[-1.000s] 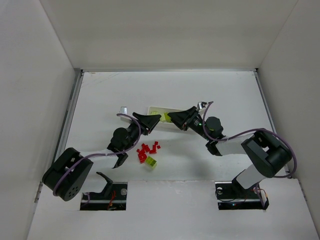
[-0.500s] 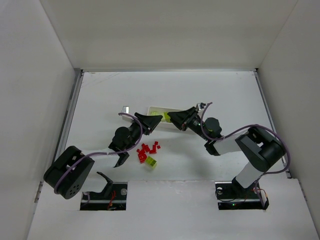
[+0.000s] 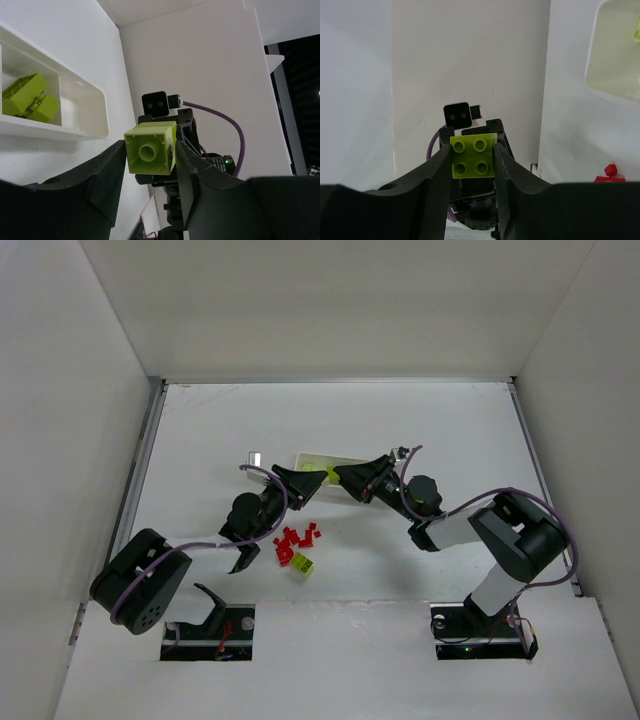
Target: Sort the legos into containers by color
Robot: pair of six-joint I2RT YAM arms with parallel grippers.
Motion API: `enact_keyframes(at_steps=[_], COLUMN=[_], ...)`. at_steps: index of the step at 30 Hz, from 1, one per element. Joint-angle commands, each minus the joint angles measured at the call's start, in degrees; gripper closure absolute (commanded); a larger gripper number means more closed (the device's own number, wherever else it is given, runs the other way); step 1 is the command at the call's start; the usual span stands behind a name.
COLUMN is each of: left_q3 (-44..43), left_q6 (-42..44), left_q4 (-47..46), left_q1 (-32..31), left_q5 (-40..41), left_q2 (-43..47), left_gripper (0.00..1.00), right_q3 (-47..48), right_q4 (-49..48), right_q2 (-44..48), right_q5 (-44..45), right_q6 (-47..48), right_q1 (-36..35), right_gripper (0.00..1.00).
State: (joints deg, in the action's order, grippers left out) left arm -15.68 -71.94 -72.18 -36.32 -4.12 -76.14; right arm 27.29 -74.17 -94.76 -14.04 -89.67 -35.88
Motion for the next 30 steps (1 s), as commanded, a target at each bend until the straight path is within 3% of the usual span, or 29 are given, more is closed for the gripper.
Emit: enact_keyframes(at_steps=[1, 8, 19, 30], left_q3=[-2.9, -3.4, -3.0, 3.3], left_q6=[1.3, 1.5, 1.5, 1.4], left_q4=[-5.3, -5.2, -3.8, -1.7], left_q1=[-0.6, -0.8, 0.4, 7.3], left_q5=[-1.0, -1.0, -1.9, -4.8], left_q2=[-0.1, -0.1, 2.0, 6.8], left_gripper=[0.59, 0.62, 0.83, 0.85], right_q3=[1.4, 0.5, -1.0, -2.9], right_q4=[-9.2, -9.0, -9.0, 5.2], right_q2=[-0.2, 0.6, 2.1, 8.4], right_q5=[-2.0, -2.4, -2.2, -1.0], right_q6=[-0.1, 0.3, 1.2, 9.6], right_q1=[-0.7, 0.2, 1.3, 3.7], right_gripper=[0.73, 0.73, 0.73, 0.73])
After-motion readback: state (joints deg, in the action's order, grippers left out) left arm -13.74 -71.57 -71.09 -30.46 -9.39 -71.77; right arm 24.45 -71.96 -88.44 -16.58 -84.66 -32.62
